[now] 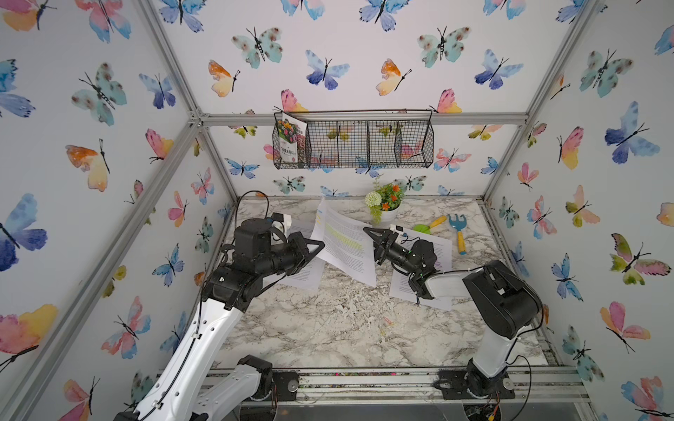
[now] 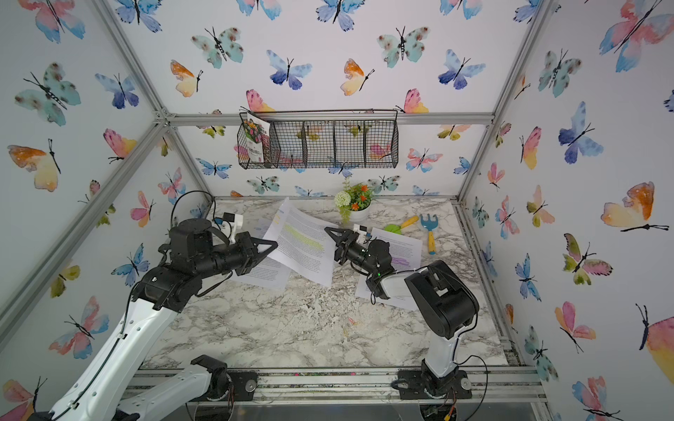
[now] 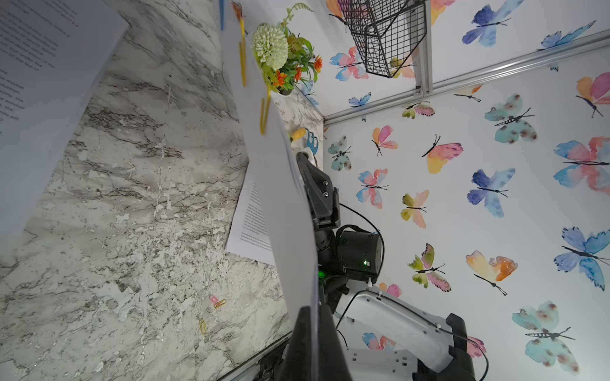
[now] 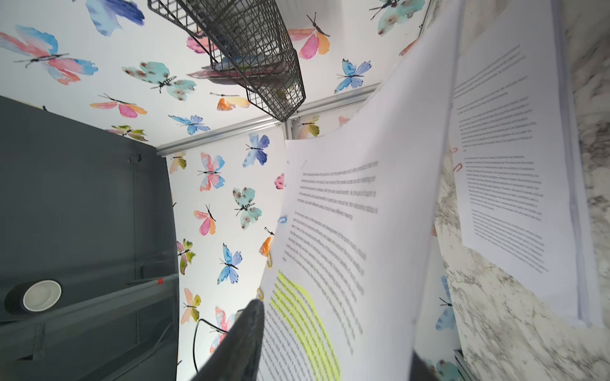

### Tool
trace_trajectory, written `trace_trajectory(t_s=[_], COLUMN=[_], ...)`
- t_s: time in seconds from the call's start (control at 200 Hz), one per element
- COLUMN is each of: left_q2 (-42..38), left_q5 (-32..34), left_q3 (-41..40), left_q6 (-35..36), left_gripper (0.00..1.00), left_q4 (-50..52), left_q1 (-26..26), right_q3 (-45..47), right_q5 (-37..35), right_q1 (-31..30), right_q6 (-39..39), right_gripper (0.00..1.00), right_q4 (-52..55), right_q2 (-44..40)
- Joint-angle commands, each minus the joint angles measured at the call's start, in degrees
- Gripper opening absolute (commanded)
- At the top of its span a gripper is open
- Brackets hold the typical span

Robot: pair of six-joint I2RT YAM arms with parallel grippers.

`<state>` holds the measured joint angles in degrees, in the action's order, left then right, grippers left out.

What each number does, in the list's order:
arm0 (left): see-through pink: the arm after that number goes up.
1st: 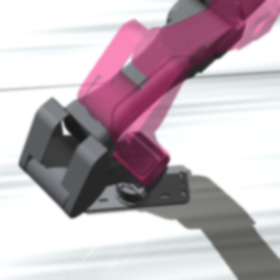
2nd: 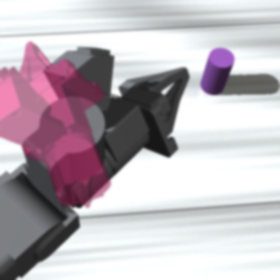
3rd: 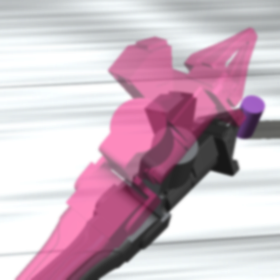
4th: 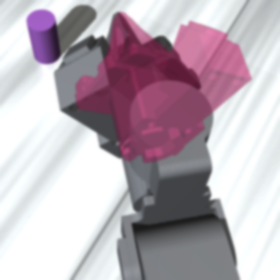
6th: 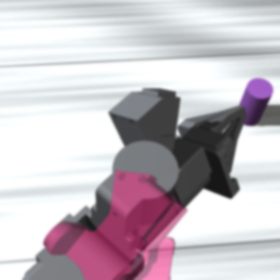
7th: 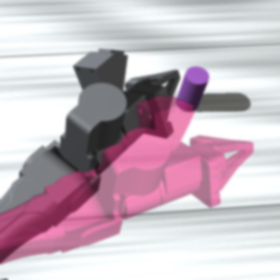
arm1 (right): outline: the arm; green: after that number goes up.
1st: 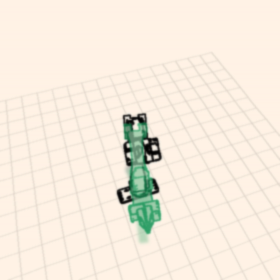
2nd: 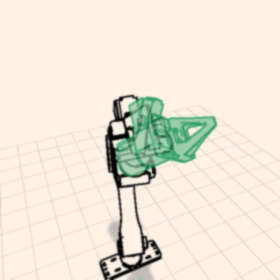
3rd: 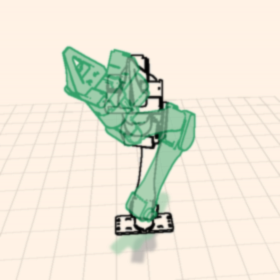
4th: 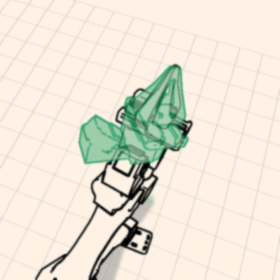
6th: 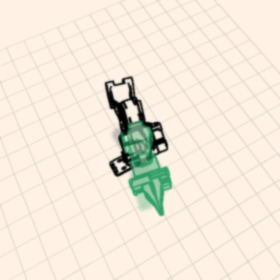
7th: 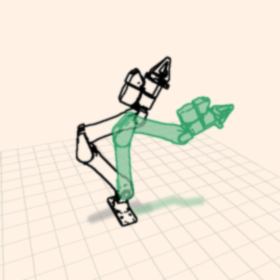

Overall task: Unclip the paperclips from the documents
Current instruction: Pick up the document from the center of the board.

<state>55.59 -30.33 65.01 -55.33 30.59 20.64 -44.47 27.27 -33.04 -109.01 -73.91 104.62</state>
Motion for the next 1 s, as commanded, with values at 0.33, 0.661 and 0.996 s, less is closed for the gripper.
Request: trace_trajectory(t_s=[0.33, 0.661, 0.996], left_q2=[-0.13, -0.66, 2.00], left_q5=[-5.76, -7.80, -4.50], left_q3=[0.25, -1.55, 1.14], left_q6=[6.45, 10.19, 17.21], left_gripper=[0.00, 0.00, 0.86], left_q4=[3.90, 7.89, 9.06], left_q1=[0.03, 0.11, -0.78], right_q3=[-1.45, -7.50, -19.25], right_q5=[10.75, 17.32, 33.15], right_q1=[3.74, 6.00, 6.93], right_q6=[-2.21, 0.57, 20.75], right_gripper=[0.44, 0.02, 0.02], right_q4=[-7.69, -4.28, 21.44], right_q2=[3.14, 4.83, -1.33])
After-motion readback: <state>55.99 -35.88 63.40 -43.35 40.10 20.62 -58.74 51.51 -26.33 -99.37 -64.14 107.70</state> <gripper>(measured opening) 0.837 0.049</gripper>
